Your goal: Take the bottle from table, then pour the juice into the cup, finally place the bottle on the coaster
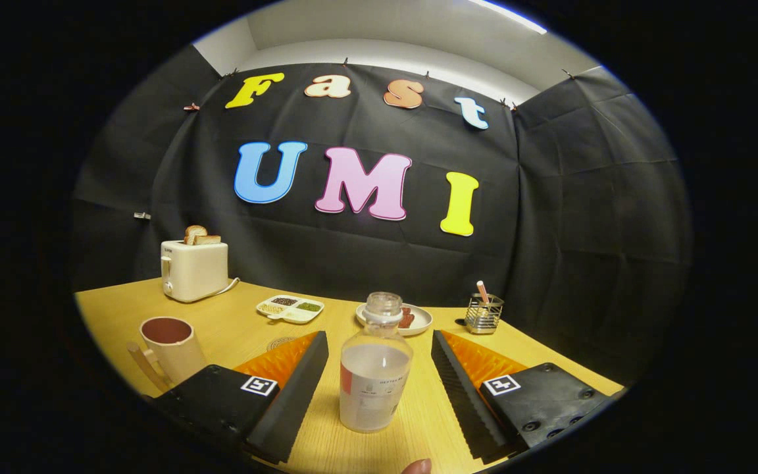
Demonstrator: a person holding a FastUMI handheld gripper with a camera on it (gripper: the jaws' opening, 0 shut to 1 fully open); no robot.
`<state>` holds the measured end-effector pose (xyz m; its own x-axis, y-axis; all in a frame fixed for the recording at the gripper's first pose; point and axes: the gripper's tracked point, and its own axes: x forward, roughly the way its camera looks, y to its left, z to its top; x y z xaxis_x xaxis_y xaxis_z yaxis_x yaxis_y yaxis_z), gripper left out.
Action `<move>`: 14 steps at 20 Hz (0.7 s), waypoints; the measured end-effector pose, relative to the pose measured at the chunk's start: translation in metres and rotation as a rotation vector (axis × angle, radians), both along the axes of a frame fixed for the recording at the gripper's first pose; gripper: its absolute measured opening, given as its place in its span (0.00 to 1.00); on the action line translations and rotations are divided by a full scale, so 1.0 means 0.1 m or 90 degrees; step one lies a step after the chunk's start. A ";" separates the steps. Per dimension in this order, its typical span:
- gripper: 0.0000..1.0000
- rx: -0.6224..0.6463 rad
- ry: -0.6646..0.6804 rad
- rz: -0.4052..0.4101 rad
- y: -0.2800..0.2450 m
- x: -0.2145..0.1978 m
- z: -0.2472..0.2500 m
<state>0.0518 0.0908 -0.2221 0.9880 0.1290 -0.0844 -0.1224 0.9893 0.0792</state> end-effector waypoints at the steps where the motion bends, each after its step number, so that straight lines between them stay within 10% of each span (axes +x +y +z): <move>1: 0.97 0.001 0.003 0.002 0.02 0.02 -0.05; 14: 0.81 0.021 0.047 -0.030 0.01 0.32 -0.53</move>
<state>0.0842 0.0922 -0.2746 0.9845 0.0862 -0.1530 -0.0683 0.9906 0.1189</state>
